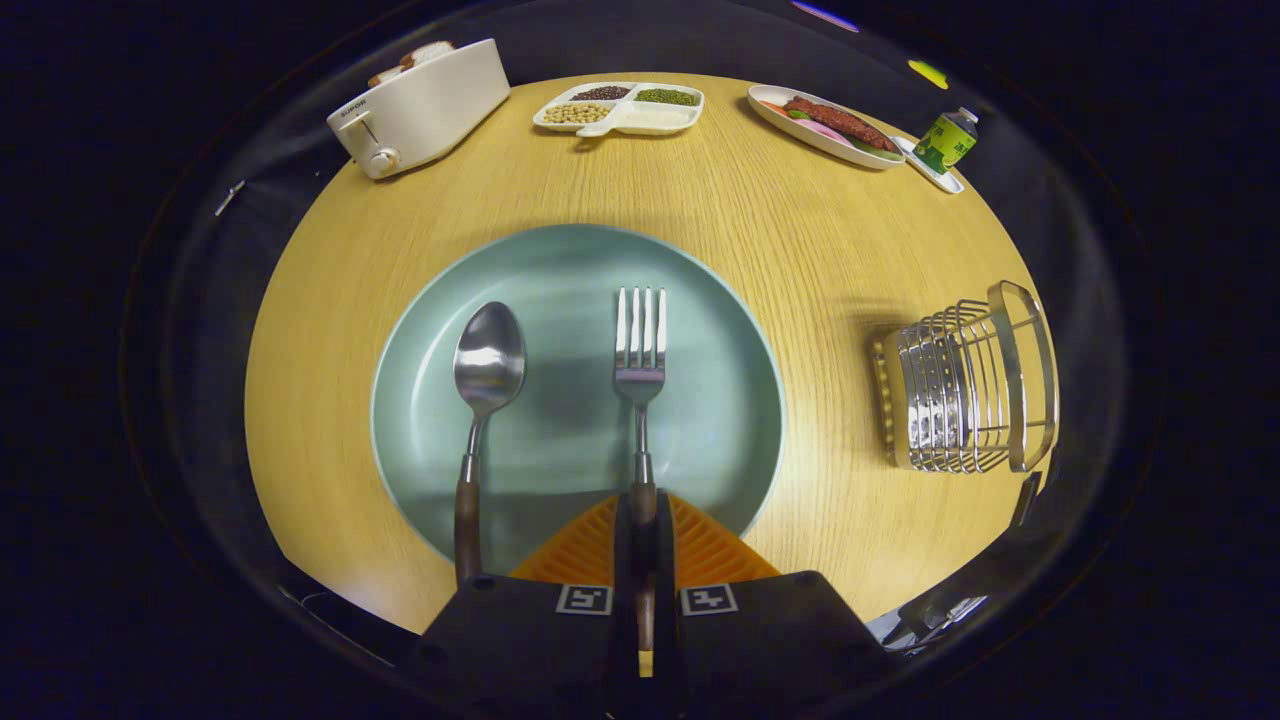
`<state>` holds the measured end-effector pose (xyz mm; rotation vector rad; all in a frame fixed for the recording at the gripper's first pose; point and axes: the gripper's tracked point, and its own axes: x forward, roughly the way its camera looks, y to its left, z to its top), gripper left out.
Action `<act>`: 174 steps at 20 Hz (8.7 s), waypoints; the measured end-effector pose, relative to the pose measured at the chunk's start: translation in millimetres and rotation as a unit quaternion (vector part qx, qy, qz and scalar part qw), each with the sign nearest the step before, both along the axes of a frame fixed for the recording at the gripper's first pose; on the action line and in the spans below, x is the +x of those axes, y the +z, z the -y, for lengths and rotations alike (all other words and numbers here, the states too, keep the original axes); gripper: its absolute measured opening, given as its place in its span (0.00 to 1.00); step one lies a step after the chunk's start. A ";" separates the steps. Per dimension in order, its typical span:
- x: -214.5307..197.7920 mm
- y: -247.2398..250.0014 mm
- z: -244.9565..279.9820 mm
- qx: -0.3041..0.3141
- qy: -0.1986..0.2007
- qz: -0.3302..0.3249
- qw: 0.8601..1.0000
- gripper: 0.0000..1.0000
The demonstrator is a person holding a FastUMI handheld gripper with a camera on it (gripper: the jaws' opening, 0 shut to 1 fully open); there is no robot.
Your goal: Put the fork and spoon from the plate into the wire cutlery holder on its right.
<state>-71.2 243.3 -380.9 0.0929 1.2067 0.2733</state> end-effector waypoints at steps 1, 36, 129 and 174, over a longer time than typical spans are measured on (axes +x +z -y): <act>2.8 3.2 3.0 0.005 -0.001 0.009 1.000 0.10; 14.4 64.9 238.1 -0.205 0.305 -0.290 0.884 0.07; 32.0 88.9 209.0 0.012 0.109 -0.231 0.967 0.07; 67.5 330.2 258.1 0.114 0.106 0.537 0.829 0.97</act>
